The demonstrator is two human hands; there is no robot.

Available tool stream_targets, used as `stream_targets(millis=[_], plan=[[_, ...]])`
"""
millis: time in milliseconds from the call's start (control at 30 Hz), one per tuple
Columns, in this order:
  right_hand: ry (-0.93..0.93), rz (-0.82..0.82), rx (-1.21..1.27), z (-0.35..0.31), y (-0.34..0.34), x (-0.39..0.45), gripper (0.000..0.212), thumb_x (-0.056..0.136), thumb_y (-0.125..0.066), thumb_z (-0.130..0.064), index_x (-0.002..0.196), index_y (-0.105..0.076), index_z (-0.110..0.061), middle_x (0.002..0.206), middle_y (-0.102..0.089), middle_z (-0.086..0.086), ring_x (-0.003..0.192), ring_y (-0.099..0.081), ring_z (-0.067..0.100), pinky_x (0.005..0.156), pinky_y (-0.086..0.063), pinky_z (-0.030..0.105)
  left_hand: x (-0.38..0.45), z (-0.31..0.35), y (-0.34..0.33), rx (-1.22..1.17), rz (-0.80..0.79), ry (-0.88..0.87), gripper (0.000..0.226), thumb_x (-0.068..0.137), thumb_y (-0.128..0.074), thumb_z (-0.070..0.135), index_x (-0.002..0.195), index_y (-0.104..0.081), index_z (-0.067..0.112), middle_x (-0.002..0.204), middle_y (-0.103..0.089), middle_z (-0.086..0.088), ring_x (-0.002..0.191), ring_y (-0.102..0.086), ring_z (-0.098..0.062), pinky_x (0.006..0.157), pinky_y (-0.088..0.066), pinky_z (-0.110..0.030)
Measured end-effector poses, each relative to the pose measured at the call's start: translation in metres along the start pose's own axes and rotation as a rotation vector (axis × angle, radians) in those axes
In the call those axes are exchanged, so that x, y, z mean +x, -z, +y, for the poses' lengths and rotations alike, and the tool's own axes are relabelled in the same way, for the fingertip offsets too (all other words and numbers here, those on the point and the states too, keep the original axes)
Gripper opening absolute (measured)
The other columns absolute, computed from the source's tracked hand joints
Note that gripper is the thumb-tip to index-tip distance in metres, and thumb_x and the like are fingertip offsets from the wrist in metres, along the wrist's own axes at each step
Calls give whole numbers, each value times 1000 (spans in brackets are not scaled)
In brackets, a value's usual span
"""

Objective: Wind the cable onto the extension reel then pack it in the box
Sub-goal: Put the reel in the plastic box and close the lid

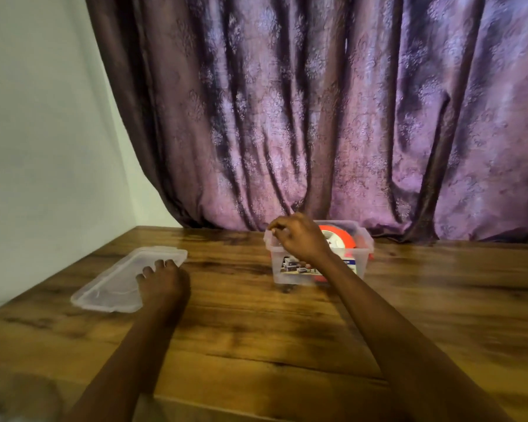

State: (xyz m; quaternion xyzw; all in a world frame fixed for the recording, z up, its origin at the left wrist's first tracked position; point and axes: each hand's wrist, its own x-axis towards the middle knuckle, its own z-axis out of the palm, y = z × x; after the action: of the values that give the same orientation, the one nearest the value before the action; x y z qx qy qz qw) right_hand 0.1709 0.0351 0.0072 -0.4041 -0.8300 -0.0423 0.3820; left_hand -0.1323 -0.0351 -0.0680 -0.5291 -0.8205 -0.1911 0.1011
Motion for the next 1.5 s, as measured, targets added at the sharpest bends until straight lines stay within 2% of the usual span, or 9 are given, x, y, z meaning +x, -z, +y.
stream_targets(millis=[400, 600, 700, 900, 1033, 1167, 1233, 1367, 1500], plan=[[16, -47, -51, -16, -21, 4, 25, 94, -58, -29, 112, -74, -26, 112, -74, -1, 104, -65, 24, 81, -52, 36, -8, -26, 10, -169, 90, -106, 45, 101, -40, 41, 134, -41, 11, 117, -66, -13, 99, -65, -32, 86, -51, -46], [-6, -41, -105, 6, -8, 4, 63, 95, -59, -27, 154, -36, -25, 155, -44, 3, 125, -57, 31, 94, -49, 42, 11, -3, 23, -269, 155, -526, 53, 92, -59, 17, 142, -42, 12, 127, -63, -17, 114, -62, -33, 93, -51, -43], [-3, -27, -157, 19, 3, 3, 76, 95, -59, -30, 159, -19, -35, 167, -20, -3, 146, -35, 22, 100, -44, 46, 17, 29, 33, -344, 198, -775, 50, 97, -55, 17, 145, -42, 17, 133, -61, -7, 121, -58, -22, 99, -48, -35], [87, 149, -60, 50, 31, -16, 56, 83, -65, -1, 131, -65, -28, 152, -49, -3, 141, -45, 25, 107, -46, 47, 10, 92, 40, -402, 409, -1021, 28, 99, -52, 28, 119, -58, 9, 122, -67, -4, 108, -66, -23, 99, -45, -32], [-23, 269, 167, 65, 54, -27, 64, 69, -70, 11, 112, -67, -35, 126, -63, -11, 121, -59, 12, 99, -51, 41, 13, 108, 40, -679, 462, -799, 50, 93, -56, 52, 123, -53, 12, 125, -60, -4, 116, -56, -19, 101, -42, -31], [-208, 347, 341, 83, 77, -36, 23, 89, -71, -30, 103, -54, -37, 101, -66, -17, 96, -65, 11, 86, -54, 46, 3, 128, 39, -1165, 293, -656, 72, 89, -53, 65, 140, -37, 17, 137, -49, 2, 125, -47, 4, 100, -36, -5], [-262, 390, 398, 87, 86, -40, 36, 84, -69, -55, 107, -51, -35, 96, -67, -18, 90, -66, 7, 80, -57, 36, -2, 141, 37, -1253, 265, -604, 63, 95, -47, 61, 144, -37, 23, 139, -53, 4, 122, -47, 17, 94, -37, 1], [-342, 581, 465, 89, 96, -45, 47, 78, -78, -51, 112, -44, -47, 88, -67, -28, 81, -64, -12, 65, -48, 8, -4, 164, 36, -1285, 297, -528, 49, 106, -39, 30, 154, -32, 23, 154, -44, -2, 137, -45, -6, 108, -42, -19], [-485, 660, 380, 93, 96, -49, 32, 90, -62, -55, 113, -59, -34, 83, -74, -11, 81, -70, 7, 69, -51, 28, -6, 185, 33, -1328, 220, -474, 53, 106, -40, 30, 156, -26, 28, 151, -39, 15, 124, -38, 22, 90, -34, 7]])
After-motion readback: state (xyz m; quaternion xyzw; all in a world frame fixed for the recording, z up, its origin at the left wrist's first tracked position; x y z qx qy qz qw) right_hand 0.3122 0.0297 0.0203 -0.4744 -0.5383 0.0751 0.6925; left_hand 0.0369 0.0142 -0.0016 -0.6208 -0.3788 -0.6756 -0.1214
